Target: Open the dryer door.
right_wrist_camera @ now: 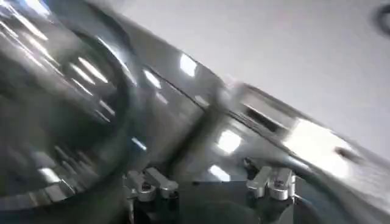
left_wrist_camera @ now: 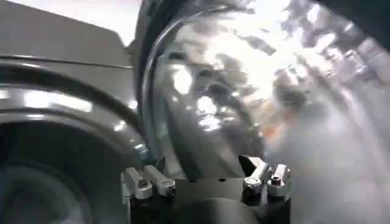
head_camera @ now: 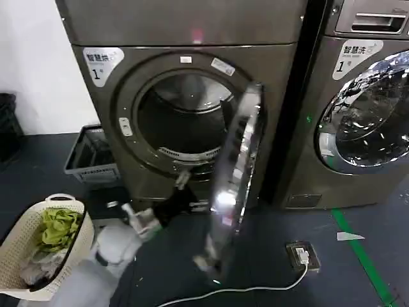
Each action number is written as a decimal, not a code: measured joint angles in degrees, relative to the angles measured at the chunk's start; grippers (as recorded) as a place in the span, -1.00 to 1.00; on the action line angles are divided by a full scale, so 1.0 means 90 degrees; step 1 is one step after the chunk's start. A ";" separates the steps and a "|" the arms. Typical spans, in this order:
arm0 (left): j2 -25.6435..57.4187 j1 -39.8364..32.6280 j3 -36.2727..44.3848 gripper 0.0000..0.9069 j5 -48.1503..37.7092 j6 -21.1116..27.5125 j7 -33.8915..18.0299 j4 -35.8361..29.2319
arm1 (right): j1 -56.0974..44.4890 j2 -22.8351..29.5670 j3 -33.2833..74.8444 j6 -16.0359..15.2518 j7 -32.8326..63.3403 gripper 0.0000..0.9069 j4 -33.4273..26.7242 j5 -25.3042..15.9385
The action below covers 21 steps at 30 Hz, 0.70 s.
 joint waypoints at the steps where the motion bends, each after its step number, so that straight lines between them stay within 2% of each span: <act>1: -0.0046 -0.0136 0.0154 1.00 -0.0008 -0.0026 0.0000 0.0073 | -0.0033 0.0136 0.0245 -0.0033 0.0276 1.00 -0.0154 -0.0208; 6: -0.0326 -0.0771 0.0894 1.00 -0.0005 -0.0094 -0.0001 0.0528 | -0.0070 0.0691 0.1362 -0.0546 0.1922 1.00 -0.0851 -0.1227; 9: -0.0542 -0.1102 0.1264 1.00 0.0001 -0.0114 -0.0002 0.0793 | 0.0014 0.0980 0.2005 -0.1188 0.3109 1.00 -0.1137 -0.2014; 15: -0.1139 -0.1727 0.1977 1.00 0.0022 -0.0143 -0.0005 0.1408 | 0.0123 0.1393 0.3080 -0.2158 0.4621 1.00 -0.1503 -0.2663; 18: -0.1467 -0.2032 0.2265 1.00 0.0073 -0.0119 -0.0006 0.1702 | 0.0098 0.1407 0.3566 -0.2789 0.4965 1.00 -0.1678 -0.2816; 21: -0.1766 -0.2323 0.2466 1.00 0.0119 -0.0107 -0.0005 0.2035 | 0.0017 0.1376 0.4000 -0.3160 0.5043 1.00 -0.1926 -0.2960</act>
